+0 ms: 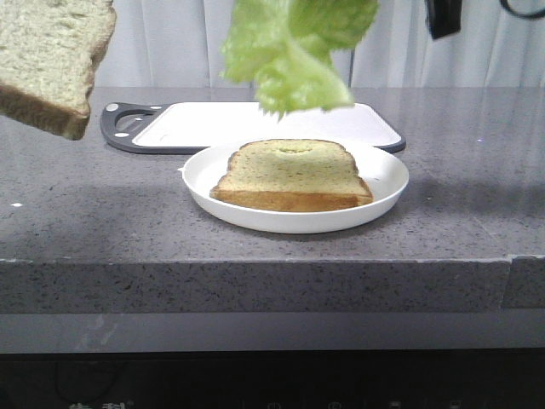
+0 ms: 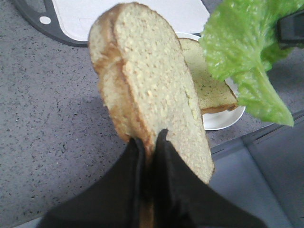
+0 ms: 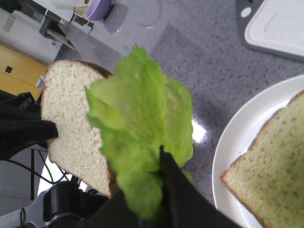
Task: Left arm grabs bread, right arm adds lettuce
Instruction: 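Grasp and lift the lettuce leaf with the right gripper, then lower the lettuce onto the bottom bread slice and open the right gripper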
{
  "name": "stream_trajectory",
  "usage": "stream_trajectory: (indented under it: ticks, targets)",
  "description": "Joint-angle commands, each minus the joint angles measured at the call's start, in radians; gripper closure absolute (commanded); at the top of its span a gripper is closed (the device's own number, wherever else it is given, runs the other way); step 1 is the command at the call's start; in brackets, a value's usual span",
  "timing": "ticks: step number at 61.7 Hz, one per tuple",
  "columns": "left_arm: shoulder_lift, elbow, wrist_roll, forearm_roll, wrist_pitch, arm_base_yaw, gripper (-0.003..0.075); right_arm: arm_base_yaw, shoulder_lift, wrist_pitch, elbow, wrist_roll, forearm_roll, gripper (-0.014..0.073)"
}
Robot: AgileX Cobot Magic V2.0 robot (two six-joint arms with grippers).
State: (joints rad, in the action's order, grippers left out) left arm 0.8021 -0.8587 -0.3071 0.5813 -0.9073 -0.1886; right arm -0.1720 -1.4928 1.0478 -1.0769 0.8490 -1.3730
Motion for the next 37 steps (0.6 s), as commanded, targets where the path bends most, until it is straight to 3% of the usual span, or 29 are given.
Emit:
stream_trajectory:
  ticks: [1,10,37]
  targets:
    - [-0.005,-0.026,0.003,0.036,0.057,0.003,0.0741,-0.003,0.04,-0.024,0.012,0.021,-0.108,0.0711]
    - [-0.005,-0.026,0.003,0.036,0.057,0.003,0.0741,-0.003,0.026,-0.062,0.065,0.022,-0.182,0.0711]
    - [-0.005,-0.026,0.003,0.035,0.057,0.003,0.0741,-0.003,-0.152,0.009,0.067,0.048,-0.306,0.0711]
